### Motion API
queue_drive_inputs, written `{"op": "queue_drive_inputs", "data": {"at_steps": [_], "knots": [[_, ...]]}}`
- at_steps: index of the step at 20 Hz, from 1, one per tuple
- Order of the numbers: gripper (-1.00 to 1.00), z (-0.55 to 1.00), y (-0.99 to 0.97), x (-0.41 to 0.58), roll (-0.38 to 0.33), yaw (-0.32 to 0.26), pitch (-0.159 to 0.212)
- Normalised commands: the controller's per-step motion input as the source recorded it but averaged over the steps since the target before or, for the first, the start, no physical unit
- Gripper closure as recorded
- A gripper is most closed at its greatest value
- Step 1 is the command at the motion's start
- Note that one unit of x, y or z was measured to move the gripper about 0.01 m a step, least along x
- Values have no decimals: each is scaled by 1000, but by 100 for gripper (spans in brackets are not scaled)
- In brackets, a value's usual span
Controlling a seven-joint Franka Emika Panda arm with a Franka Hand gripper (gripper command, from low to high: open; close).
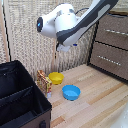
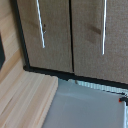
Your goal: Locate and clasp the grip of the topmost drawer. Steadily and circumspectly yank the drawer open. Discover and seize the nutrition bar using your clamp. Deposit the nutrition bar in the accessible drawer. Unclench the nutrition bar.
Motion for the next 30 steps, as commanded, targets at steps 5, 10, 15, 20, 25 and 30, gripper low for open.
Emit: {"op": "queue_drive_inputs", "data": {"at_steps": [5,10,15,20,25,30], "knots": [[-100,382,-823,0,-55,42,0],[-100,319,-814,0,-89,30,0],[-100,197,-766,0,-140,26,0],[-100,50,-705,3,-178,43,20],[-100,-1,-643,73,-103,63,72],[-100,-43,-680,3,-6,52,62]]}}
